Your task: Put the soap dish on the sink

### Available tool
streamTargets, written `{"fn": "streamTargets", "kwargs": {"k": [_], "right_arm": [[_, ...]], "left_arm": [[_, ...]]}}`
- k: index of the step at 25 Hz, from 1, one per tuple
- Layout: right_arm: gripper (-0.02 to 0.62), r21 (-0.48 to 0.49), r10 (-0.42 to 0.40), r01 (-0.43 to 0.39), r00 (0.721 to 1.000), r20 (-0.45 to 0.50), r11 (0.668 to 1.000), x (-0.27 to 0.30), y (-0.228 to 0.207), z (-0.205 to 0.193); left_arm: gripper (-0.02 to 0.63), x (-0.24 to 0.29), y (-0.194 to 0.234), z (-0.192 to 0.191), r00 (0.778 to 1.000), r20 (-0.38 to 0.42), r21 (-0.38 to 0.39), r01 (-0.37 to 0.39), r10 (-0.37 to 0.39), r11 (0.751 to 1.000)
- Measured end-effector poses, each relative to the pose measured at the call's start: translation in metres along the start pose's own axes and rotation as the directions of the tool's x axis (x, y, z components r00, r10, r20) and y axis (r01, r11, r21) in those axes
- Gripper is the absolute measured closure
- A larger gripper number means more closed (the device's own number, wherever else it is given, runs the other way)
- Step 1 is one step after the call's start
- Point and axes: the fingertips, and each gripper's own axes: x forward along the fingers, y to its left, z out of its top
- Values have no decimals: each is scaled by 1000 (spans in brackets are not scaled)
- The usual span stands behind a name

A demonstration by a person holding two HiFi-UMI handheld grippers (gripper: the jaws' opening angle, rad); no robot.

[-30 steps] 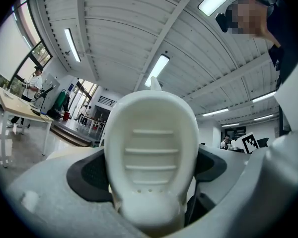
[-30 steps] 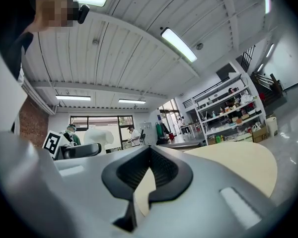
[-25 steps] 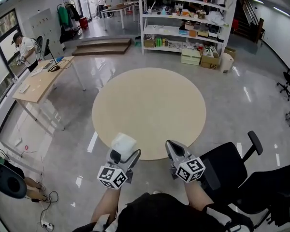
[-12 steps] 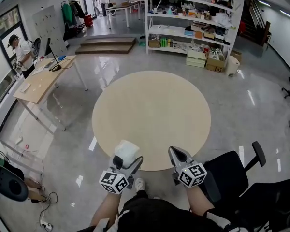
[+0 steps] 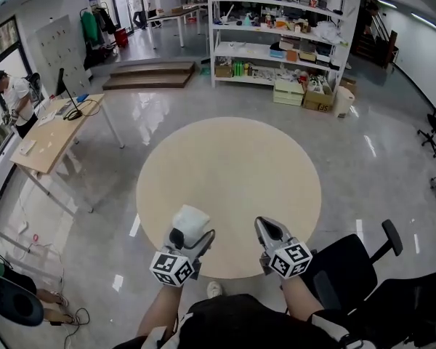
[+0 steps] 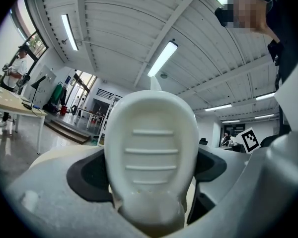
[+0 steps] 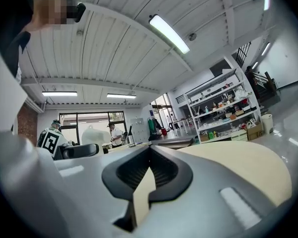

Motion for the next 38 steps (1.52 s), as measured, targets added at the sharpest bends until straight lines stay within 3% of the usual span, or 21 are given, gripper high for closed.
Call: {"fn": "streamTargets", "kwargs": {"k": [12, 27, 31, 38], "right_arm": [[589, 16, -73, 73, 997, -28, 997, 60, -25, -15], [589, 20, -126, 130, 980, -152, 991, 52, -61, -56], [589, 32, -130, 137, 976, -176, 990, 53, -64, -66], [589, 71, -141, 161, 962, -234, 984, 40, -70, -100]], "left_arm": [[137, 42, 66, -28, 992, -126, -9, 0, -1, 1000], [137, 63, 63, -89, 955, -297, -63, -29, 9, 998], [137, 65, 63, -105, 938, -348, -64, -31, 6, 997], [137, 60, 63, -149, 883, -468, -64, -63, 26, 996]]}}
